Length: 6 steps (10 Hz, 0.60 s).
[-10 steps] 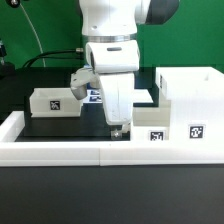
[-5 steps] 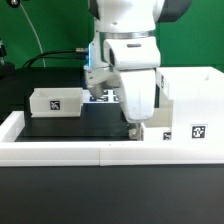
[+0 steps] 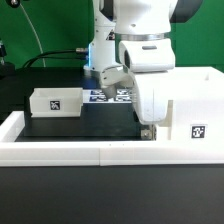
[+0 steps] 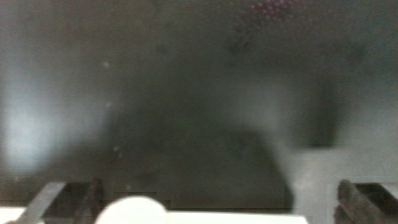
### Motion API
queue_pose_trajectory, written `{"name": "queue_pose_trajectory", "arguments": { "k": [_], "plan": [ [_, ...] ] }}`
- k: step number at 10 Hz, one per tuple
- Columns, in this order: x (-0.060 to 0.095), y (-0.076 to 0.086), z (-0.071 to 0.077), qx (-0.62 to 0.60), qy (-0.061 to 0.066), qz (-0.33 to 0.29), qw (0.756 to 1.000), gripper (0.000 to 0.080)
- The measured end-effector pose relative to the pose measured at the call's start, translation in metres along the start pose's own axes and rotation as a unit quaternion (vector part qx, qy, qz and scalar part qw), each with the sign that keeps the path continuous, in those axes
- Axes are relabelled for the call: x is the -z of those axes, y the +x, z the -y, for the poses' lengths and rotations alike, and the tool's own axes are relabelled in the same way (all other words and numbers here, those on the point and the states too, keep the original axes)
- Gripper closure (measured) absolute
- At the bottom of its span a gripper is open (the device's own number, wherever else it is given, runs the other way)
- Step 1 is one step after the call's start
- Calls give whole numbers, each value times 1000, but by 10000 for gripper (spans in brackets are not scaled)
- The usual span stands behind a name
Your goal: Assemble drawer
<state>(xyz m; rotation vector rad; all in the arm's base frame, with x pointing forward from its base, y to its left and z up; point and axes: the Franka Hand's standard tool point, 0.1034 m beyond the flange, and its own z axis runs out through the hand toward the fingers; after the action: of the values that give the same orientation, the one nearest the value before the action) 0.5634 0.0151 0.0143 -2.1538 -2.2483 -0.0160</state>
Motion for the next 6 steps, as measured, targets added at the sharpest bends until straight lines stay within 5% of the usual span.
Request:
{"name": "queue_pose_trajectory", "arguments": {
  "k": [6],
  "plan": [
    [-5,-9,12,-15,2,-1,1000,151]
  ]
}}
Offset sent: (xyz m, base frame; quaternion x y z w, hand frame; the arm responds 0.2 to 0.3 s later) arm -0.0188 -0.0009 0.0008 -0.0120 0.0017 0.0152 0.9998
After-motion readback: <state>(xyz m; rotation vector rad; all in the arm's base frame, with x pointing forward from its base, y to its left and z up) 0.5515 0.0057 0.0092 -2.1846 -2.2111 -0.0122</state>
